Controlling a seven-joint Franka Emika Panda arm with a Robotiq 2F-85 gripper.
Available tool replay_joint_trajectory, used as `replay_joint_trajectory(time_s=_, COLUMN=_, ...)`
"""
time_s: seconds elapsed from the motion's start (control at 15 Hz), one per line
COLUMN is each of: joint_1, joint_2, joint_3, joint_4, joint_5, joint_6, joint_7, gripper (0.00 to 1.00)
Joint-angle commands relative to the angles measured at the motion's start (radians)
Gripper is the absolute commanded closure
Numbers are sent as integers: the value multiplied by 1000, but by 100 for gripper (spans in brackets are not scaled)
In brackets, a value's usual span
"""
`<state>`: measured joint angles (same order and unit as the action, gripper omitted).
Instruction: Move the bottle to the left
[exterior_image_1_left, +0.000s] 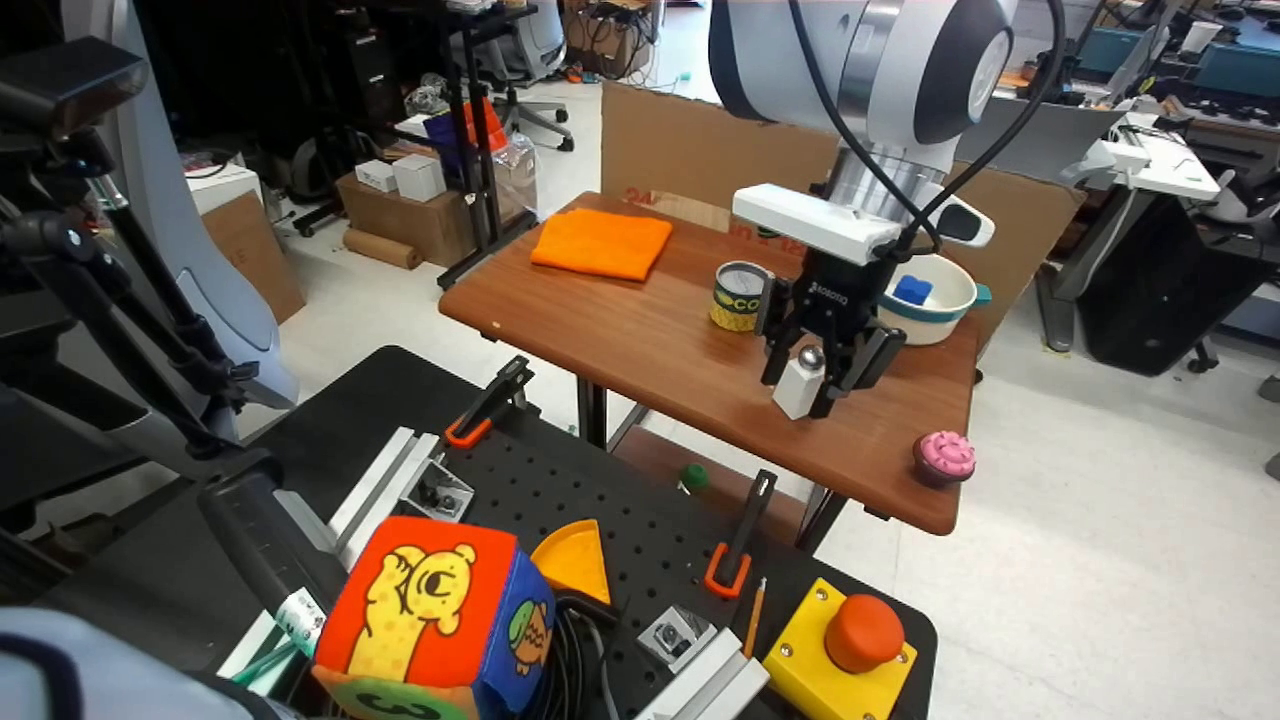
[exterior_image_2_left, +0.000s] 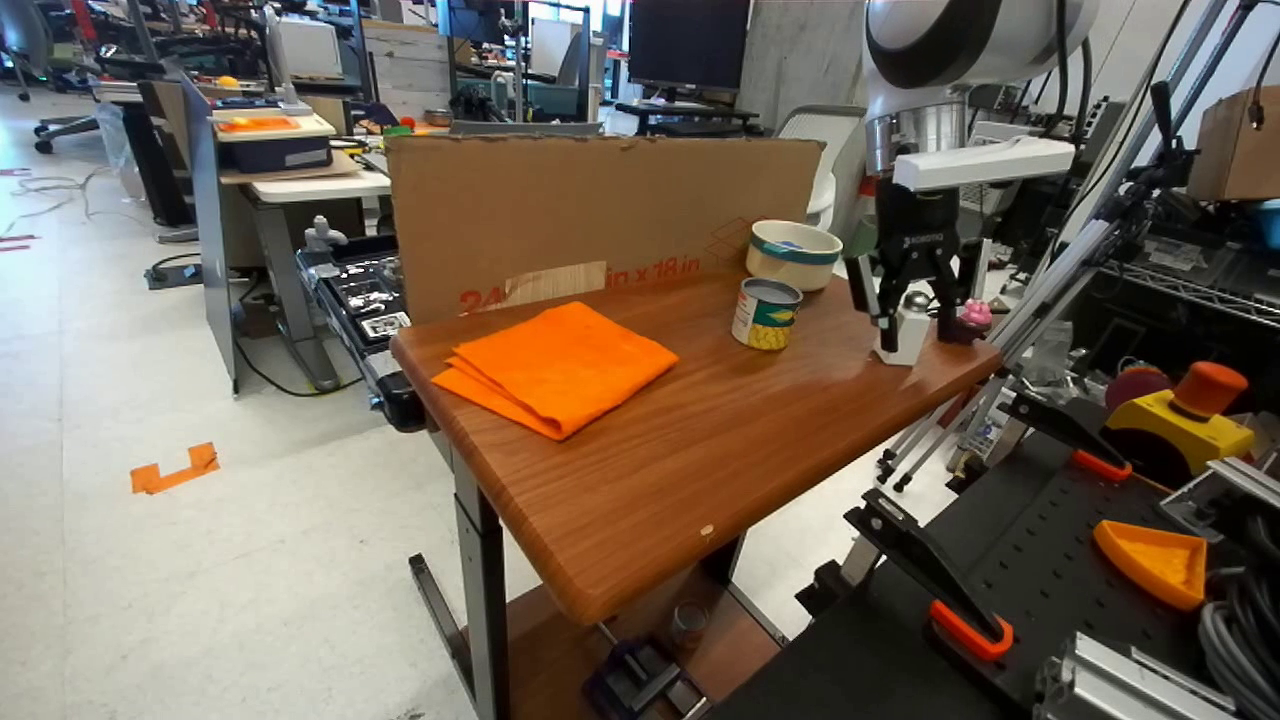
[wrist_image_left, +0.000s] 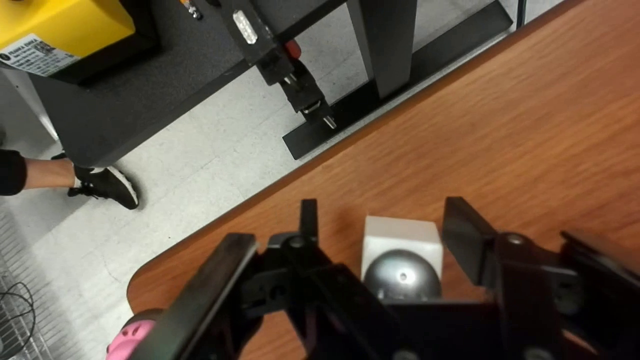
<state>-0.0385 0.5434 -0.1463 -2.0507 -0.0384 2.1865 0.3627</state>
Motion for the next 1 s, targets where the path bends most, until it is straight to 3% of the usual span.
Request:
replay_joint_trajectory(time_s=0.0, joint_1=23, joint_2=21, joint_3=-19, joint_4=40, joint_5=-25, joint_6=-27, joint_7=28, gripper=65)
replay_joint_trajectory(time_s=0.2, joint_1=36, joint_2=11, joint_3=-22, joint_4=40, joint_5=-47, joint_6=-12, joint_7=32, gripper=87)
replay_joint_trajectory(time_s=0.6, joint_1=161, joint_2=-90, joint_3=27, joint_4=-47, joint_5=-180, joint_6=14, joint_7=32, gripper=88)
replay_joint_trajectory(time_s=0.93, joint_1=248, joint_2=-129, joint_3=121, joint_4=-110, joint_5=-189, joint_6=12, joint_7=-5, gripper=88)
